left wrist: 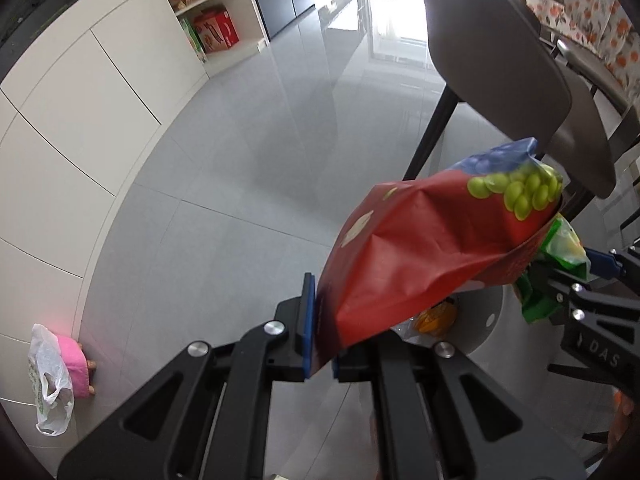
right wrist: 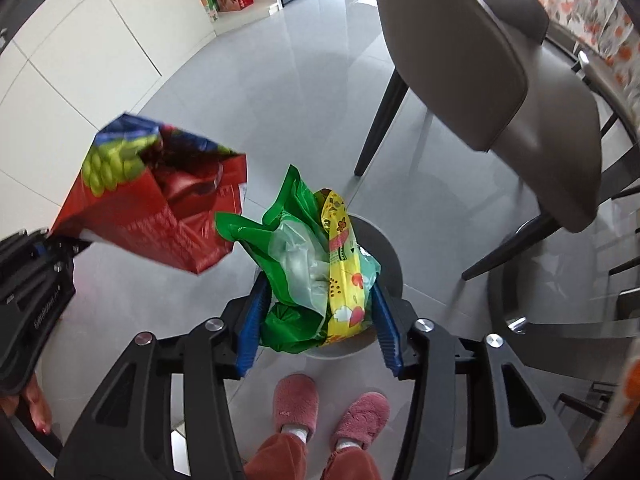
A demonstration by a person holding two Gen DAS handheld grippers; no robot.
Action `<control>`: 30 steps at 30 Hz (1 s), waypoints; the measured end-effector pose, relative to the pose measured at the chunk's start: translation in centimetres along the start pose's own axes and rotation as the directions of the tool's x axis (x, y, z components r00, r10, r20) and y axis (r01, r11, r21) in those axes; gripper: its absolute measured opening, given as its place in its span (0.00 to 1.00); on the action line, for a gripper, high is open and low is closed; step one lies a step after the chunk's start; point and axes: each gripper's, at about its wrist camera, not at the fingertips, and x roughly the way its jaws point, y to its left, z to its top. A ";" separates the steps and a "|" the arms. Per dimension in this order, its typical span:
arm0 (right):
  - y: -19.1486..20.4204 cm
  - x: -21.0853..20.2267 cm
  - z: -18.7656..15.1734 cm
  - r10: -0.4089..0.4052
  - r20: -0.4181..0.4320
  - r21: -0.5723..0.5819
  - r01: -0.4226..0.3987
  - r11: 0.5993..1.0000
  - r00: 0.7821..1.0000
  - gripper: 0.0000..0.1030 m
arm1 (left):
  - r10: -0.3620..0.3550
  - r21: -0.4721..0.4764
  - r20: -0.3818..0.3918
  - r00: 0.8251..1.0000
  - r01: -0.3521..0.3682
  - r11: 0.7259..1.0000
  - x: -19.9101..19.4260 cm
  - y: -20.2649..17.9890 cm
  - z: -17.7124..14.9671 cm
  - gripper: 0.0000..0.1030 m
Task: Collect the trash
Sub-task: 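Open the right gripper to drop the green wrapper while the left gripper drops the red bag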
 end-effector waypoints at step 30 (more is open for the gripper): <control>-3.0 -1.8 -1.7 -0.055 0.002 0.109 0.054 0.993 0.998 0.62 | -0.110 0.096 -0.024 0.994 0.112 0.989 3.2 -4.1 1.0 0.07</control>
